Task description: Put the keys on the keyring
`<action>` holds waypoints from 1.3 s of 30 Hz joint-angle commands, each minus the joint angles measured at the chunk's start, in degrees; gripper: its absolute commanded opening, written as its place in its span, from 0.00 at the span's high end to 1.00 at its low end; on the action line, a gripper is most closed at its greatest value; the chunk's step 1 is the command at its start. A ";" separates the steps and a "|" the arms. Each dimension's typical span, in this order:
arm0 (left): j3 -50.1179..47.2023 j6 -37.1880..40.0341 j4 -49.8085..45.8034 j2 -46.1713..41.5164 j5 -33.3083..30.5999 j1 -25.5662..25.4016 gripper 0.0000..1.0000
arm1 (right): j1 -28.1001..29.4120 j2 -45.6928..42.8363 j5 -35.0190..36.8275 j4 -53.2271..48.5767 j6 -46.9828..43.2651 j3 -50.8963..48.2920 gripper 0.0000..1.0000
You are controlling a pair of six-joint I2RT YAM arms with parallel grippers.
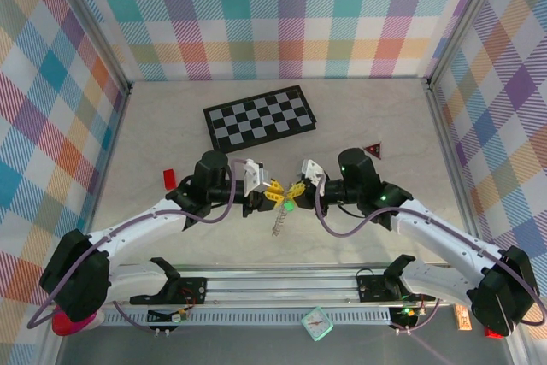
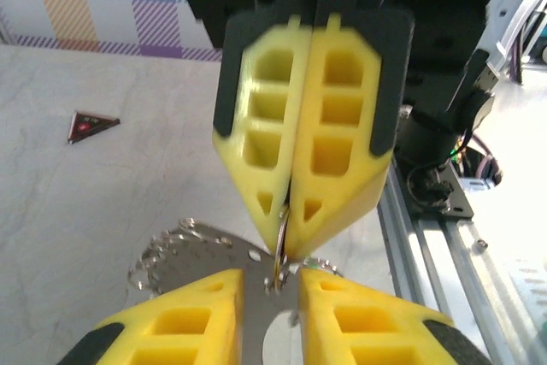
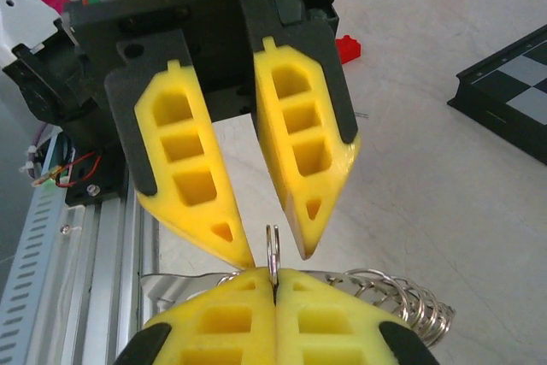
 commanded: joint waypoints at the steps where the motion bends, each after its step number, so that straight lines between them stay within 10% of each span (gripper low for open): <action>1: 4.29 8.63 -12.31 -0.83 -2.81 -0.72 0.78 | 0.46 1.13 1.91 -10.26 -8.40 6.40 1.00; 17: 4.42 6.99 -8.91 -1.12 -0.44 -0.69 0.78 | 5.93 11.26 6.92 -26.32 -19.67 20.46 1.00; 22: 4.38 6.90 -8.91 -1.12 -0.10 -0.69 0.93 | 6.34 11.91 5.86 -25.50 -19.31 20.96 1.00; 29: 2.52 5.43 -6.44 -2.51 0.15 -0.69 1.00 | 4.12 6.55 3.96 -16.91 -13.26 14.93 0.78; 39: -5.26 -5.82 12.13 -3.57 2.84 -0.69 1.00 | 0.58 -1.54 0.11 3.18 2.59 0.48 0.77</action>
